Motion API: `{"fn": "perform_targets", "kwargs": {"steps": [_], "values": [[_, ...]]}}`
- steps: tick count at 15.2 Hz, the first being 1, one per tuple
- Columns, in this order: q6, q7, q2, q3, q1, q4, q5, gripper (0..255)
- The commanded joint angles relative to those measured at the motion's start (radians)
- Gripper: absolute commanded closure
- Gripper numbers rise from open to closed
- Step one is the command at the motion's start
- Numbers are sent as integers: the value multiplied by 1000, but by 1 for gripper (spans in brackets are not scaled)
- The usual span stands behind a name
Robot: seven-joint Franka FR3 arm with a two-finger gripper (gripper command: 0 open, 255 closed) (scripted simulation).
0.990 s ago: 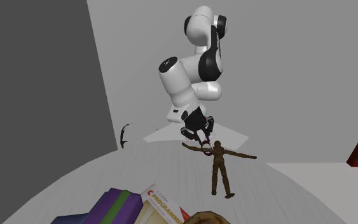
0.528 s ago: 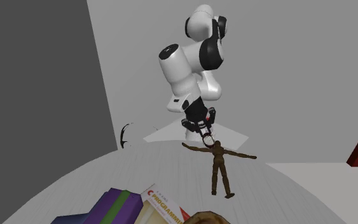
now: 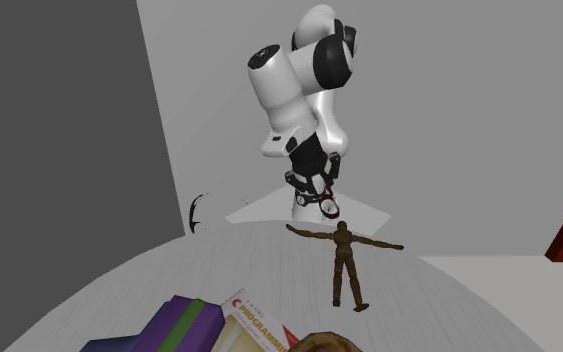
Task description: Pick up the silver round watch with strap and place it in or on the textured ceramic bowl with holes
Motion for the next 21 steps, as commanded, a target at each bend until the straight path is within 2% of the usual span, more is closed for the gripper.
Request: {"fn": "perform_targets", "kwargs": {"steps": [1, 3, 10, 16, 21], "values": [[-25, 8, -5, -2, 0, 21, -2, 255], [-48, 16, -8, -3, -1, 42, -4, 255], [-13, 46, 273, 22, 17, 302, 8, 255], [-32, 86, 511, 37, 29, 571, 4, 255], [-83, 130, 720, 46, 40, 845, -7, 255]]}}
